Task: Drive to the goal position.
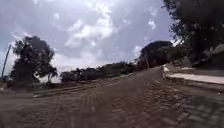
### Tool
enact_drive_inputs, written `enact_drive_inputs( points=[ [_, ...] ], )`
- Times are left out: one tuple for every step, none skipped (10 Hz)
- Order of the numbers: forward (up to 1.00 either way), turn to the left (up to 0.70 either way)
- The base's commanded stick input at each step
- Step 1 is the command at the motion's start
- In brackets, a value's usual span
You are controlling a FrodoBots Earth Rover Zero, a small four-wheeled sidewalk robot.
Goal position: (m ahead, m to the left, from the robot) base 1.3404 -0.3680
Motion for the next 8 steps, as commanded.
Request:
enact_drive_inputs(
  points=[
    [0.70,-0.03],
    [0.70,-0.27],
    [0.70,-0.27],
    [0.70,-0.27],
    [0.70,-0.27],
    [0.70,-0.27],
    [0.70,-0.27],
    [0.70,-0.27]
  ],
)
